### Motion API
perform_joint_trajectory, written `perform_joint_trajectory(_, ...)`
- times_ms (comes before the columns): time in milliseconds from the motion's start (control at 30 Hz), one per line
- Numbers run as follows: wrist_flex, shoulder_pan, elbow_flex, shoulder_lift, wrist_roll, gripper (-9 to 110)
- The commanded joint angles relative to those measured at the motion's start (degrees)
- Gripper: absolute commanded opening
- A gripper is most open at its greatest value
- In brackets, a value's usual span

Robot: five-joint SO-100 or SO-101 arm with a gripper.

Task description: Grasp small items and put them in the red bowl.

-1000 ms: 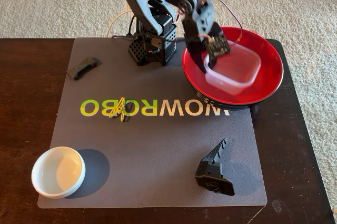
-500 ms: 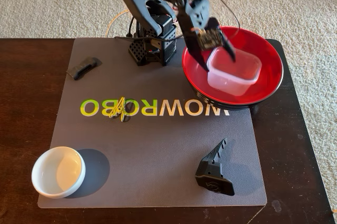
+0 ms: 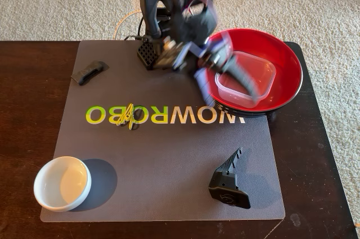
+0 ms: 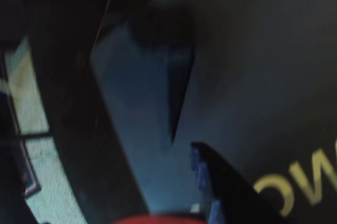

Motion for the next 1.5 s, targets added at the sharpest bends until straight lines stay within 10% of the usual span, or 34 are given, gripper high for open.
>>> perform_joint_trajectory(0,-1.8,1.8,-8.2,-12.6,5.1,44)
perform_joint_trajectory(500,-6.9,2.8,-35.7,-56.9,24.3,41)
perform_joint_trajectory(733,-6.2,2.5,-37.9,-58.9,22.2,0)
perform_joint_trajectory(1200,-5.4,2.6,-13.4,-17.3,18.5,0)
perform_joint_trajectory(1467,8.8,-15.9,-10.6,12.0,19.3,0)
